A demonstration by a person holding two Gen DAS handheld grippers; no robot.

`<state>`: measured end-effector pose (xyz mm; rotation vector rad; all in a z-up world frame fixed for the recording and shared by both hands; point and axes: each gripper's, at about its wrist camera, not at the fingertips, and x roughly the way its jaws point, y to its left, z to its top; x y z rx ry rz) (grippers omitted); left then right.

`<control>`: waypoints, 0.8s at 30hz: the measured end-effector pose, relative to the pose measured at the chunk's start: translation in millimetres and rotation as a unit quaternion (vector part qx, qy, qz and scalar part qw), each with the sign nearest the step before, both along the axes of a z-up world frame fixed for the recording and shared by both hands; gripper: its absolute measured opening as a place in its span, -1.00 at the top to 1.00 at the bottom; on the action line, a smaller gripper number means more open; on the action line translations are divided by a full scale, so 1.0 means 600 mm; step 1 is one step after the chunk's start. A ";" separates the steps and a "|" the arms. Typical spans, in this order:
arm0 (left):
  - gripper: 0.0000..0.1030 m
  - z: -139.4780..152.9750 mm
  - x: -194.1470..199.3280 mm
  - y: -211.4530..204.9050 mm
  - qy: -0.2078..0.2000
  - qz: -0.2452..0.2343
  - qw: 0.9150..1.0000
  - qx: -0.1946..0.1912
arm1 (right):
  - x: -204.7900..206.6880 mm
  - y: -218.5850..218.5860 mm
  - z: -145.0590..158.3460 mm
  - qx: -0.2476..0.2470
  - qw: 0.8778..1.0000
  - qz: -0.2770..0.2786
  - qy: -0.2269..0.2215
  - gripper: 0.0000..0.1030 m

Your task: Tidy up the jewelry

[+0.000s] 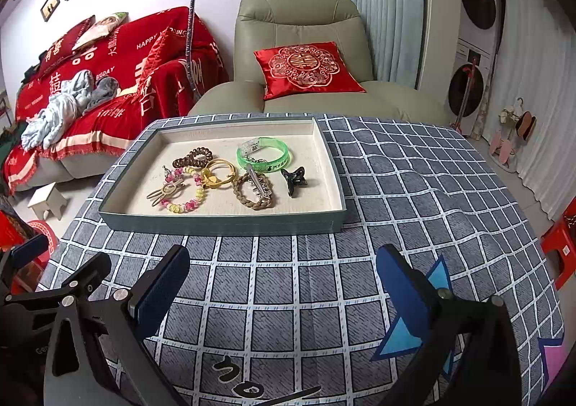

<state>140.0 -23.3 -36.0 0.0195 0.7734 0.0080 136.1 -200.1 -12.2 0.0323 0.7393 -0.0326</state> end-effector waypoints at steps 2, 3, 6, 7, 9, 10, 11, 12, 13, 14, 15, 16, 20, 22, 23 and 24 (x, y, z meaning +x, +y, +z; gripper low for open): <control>-1.00 0.000 0.000 0.000 0.000 0.001 1.000 0.000 | 0.000 0.000 0.000 0.000 1.000 0.000 0.000 -1.00; -1.00 0.000 0.000 0.000 0.001 0.000 1.000 0.000 | 0.000 0.000 0.000 0.000 1.000 0.000 0.000 -1.00; -1.00 0.000 0.000 0.000 0.000 0.000 1.000 0.000 | 0.001 0.000 0.000 0.000 1.000 0.000 0.000 -1.00; -1.00 0.001 0.000 -0.001 0.000 0.001 1.000 0.000 | 0.001 0.000 0.000 0.000 1.000 0.000 0.000 -1.00; -1.00 0.000 0.001 0.000 0.000 0.001 1.000 0.000 | 0.000 0.000 0.000 0.000 1.000 0.000 0.000 -1.00; -1.00 0.000 0.001 0.000 0.000 0.001 1.000 0.000 | 0.001 0.000 0.000 -0.001 1.000 0.000 0.000 -1.00; -1.00 0.000 0.000 0.000 0.000 0.001 1.000 0.001 | 0.001 0.000 0.000 0.000 1.000 0.000 0.000 -1.00; -1.00 0.000 0.001 0.000 0.000 0.001 1.000 0.001 | 0.000 0.000 0.000 -0.001 1.000 0.000 0.000 -1.00; -1.00 -0.001 0.000 0.000 0.000 0.001 1.000 0.001 | 0.000 0.000 0.000 0.000 1.000 0.000 0.000 -1.00; -1.00 -0.001 0.000 0.001 0.000 0.001 1.000 0.000 | 0.001 -0.001 0.000 0.000 1.000 0.000 0.000 -1.00; -1.00 -0.001 0.000 0.001 0.000 0.001 1.000 0.000 | 0.000 0.000 0.000 0.000 1.000 0.000 0.000 -1.00; -1.00 -0.001 0.000 0.000 0.000 0.001 1.000 0.000 | 0.000 0.000 0.000 0.000 1.000 0.000 0.000 -1.00; -1.00 -0.001 0.001 0.001 0.001 0.001 1.000 -0.001 | 0.001 0.000 0.000 0.000 1.000 0.000 0.000 -1.00; -1.00 -0.001 0.000 0.001 0.002 0.002 1.000 -0.002 | 0.001 0.000 0.000 0.000 1.000 0.000 0.000 -1.00; -1.00 -0.001 0.000 0.001 0.002 0.002 1.000 -0.001 | 0.001 0.000 0.000 0.000 1.000 0.000 0.000 -1.00; -1.00 -0.002 0.000 0.001 0.003 0.002 1.000 0.000 | 0.001 0.000 0.000 0.000 1.000 0.000 0.000 -1.00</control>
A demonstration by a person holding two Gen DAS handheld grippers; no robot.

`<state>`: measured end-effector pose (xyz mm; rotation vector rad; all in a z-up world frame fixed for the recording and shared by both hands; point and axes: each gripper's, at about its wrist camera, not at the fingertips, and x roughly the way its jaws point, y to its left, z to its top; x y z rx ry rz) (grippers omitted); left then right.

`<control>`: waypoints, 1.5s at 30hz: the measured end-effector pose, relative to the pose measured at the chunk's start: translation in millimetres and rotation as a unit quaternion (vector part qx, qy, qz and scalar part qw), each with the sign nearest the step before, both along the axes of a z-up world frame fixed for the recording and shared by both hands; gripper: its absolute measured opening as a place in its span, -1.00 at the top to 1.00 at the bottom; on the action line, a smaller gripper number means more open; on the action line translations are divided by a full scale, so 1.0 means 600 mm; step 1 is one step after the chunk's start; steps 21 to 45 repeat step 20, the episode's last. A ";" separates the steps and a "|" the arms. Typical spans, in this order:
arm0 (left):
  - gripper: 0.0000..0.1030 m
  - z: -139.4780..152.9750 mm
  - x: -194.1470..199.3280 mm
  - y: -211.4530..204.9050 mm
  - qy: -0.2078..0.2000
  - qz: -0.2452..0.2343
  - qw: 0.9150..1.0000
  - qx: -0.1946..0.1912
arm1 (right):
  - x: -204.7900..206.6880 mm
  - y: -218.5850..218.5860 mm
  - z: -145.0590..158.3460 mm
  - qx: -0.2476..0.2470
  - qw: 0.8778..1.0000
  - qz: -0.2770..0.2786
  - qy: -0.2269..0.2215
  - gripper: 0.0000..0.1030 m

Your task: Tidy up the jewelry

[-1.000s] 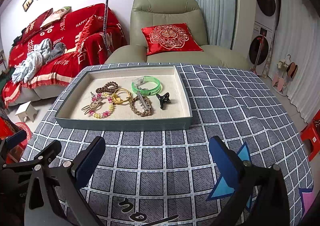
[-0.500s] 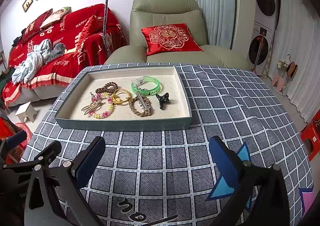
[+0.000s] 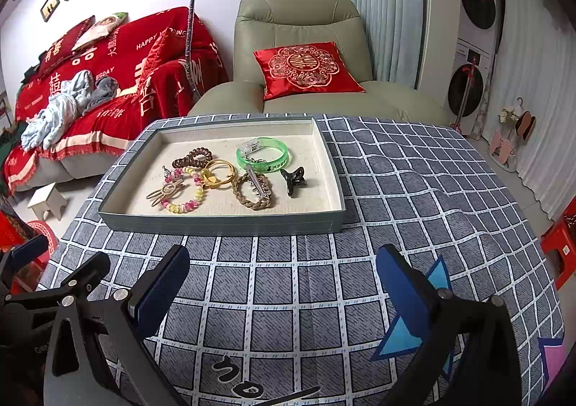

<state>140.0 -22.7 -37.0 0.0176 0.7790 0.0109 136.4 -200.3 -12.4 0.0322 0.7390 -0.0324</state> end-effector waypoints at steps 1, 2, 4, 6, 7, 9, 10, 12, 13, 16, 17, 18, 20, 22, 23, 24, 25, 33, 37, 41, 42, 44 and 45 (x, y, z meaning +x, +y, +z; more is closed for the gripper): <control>-1.00 0.000 0.000 0.000 0.000 0.000 1.000 0.000 | 0.000 0.000 0.000 0.000 1.000 0.000 0.000 -1.00; -1.00 0.000 0.000 0.000 0.001 -0.001 1.000 0.001 | 0.000 0.000 0.000 0.000 1.000 0.000 0.000 -1.00; -1.00 0.000 0.000 -0.001 0.000 0.001 1.000 0.001 | 0.000 0.000 0.000 0.000 1.000 0.000 0.000 -1.00; -1.00 0.001 0.001 -0.001 0.001 0.000 1.000 0.000 | 0.000 0.000 0.000 0.000 1.000 0.000 0.000 -1.00; -1.00 0.001 0.001 -0.001 0.001 0.000 1.000 0.001 | 0.000 0.000 0.000 0.000 1.000 0.000 0.000 -1.00; -1.00 0.001 0.001 -0.001 0.001 -0.001 1.000 0.001 | 0.000 0.000 0.000 0.000 1.000 -0.001 0.000 -1.00; -1.00 0.001 0.001 -0.001 0.001 -0.001 1.000 0.001 | 0.000 0.000 0.000 0.001 1.000 -0.001 0.001 -1.00; -1.00 0.000 0.001 -0.002 0.002 -0.001 1.000 0.000 | 0.000 0.000 0.000 -0.001 1.000 0.000 0.000 -1.00; -1.00 0.000 0.002 -0.001 0.002 -0.001 1.000 -0.001 | 0.000 0.000 0.000 0.000 1.000 0.000 0.000 -1.00; -1.00 0.000 0.001 -0.001 0.000 -0.003 1.000 -0.005 | 0.000 0.000 0.000 0.000 1.000 0.000 0.001 -1.00; -1.00 0.000 0.001 -0.001 0.000 -0.005 1.000 -0.007 | 0.000 0.000 -0.001 0.000 1.000 0.000 0.001 -1.00; -1.00 0.000 0.001 0.000 0.002 -0.006 1.000 -0.010 | 0.000 0.000 0.000 0.000 1.000 0.000 0.001 -1.00; -1.00 0.000 0.002 -0.001 0.003 -0.009 1.000 -0.010 | 0.001 0.001 -0.001 0.000 1.000 0.000 0.001 -1.00; -1.00 0.000 0.002 -0.001 0.003 -0.009 1.000 -0.010 | 0.001 0.001 -0.001 0.000 1.000 0.000 0.001 -1.00; -1.00 0.000 0.002 -0.001 0.003 -0.009 1.000 -0.010 | 0.001 0.001 -0.001 0.000 1.000 0.000 0.001 -1.00; -1.00 0.000 0.002 -0.001 0.003 -0.009 1.000 -0.010 | 0.001 0.001 -0.001 0.000 1.000 0.000 0.001 -1.00; -1.00 0.000 0.002 -0.001 0.003 -0.009 1.000 -0.010 | 0.001 0.001 -0.001 0.000 1.000 0.000 0.001 -1.00; -1.00 0.000 0.002 -0.001 0.003 -0.009 1.000 -0.010 | 0.001 0.001 -0.001 0.000 1.000 0.000 0.001 -1.00; -1.00 0.000 0.002 -0.001 0.003 -0.009 1.000 -0.010 | 0.001 0.001 -0.001 0.000 1.000 0.000 0.001 -1.00; -1.00 0.000 0.002 -0.001 0.003 -0.009 1.000 -0.010 | 0.001 0.001 -0.001 0.000 1.000 0.000 0.001 -1.00; -1.00 0.000 0.002 -0.001 0.003 -0.009 1.000 -0.010 | 0.001 0.001 -0.001 0.000 1.000 0.000 0.001 -1.00; -1.00 0.000 0.002 -0.001 0.003 -0.009 1.000 -0.010 | 0.001 0.001 -0.001 0.000 1.000 0.000 0.001 -1.00; -1.00 0.000 0.002 -0.001 0.003 -0.009 1.000 -0.010 | 0.001 0.001 -0.001 0.000 1.000 0.000 0.001 -1.00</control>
